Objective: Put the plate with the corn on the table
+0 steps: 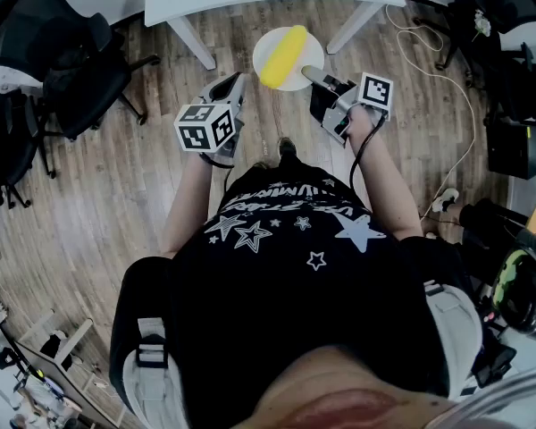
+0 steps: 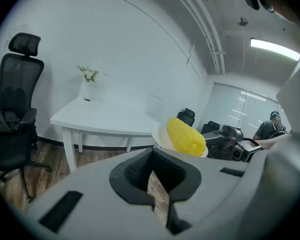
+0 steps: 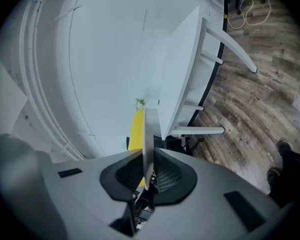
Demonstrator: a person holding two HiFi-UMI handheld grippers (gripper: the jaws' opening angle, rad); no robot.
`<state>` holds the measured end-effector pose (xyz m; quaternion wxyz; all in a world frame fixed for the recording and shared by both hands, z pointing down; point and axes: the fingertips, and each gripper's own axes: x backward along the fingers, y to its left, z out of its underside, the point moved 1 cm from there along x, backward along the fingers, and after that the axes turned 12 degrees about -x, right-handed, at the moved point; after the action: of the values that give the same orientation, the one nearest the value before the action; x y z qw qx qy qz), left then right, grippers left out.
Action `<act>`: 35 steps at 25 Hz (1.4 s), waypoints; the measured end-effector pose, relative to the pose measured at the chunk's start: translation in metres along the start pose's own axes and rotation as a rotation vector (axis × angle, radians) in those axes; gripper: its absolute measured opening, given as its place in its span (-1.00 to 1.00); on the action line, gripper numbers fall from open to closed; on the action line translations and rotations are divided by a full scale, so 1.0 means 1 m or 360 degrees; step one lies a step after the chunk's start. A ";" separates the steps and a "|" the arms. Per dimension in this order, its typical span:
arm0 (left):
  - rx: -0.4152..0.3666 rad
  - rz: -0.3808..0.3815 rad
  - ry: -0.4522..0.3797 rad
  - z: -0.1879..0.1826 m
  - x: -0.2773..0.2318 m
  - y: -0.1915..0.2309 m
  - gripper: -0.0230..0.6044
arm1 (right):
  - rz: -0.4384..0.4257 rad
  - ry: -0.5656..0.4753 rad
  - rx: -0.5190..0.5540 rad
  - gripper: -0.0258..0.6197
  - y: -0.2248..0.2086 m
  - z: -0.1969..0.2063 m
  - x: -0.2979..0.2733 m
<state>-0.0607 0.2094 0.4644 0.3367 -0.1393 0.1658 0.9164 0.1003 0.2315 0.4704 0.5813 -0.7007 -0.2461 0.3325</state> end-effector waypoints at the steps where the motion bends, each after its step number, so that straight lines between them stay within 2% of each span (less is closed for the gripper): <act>1: -0.0001 -0.0003 -0.0002 -0.001 0.001 0.000 -0.91 | -0.0003 0.0001 -0.0004 -0.81 0.000 0.001 0.000; 11: 0.0001 -0.0008 0.0033 0.010 0.008 -0.017 -0.91 | -0.0045 0.0009 -0.0018 -0.81 0.000 0.006 0.015; 20: 0.0021 -0.0013 0.0048 0.011 -0.008 -0.025 -0.91 | -0.0051 0.0037 0.0004 -0.80 -0.005 -0.005 0.021; 27: 0.0002 -0.0042 0.0062 -0.001 -0.037 -0.049 -0.91 | -0.0099 0.0064 -0.0026 -0.81 -0.003 -0.040 0.041; 35: -0.0012 -0.0163 0.0075 -0.016 -0.066 -0.050 -0.91 | -0.0087 0.0160 0.0000 -0.81 -0.001 -0.087 0.043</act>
<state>0.0228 0.2015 0.4635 0.3787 -0.1703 0.1629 0.8950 0.1939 0.2064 0.4727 0.6019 -0.7095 -0.2356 0.2808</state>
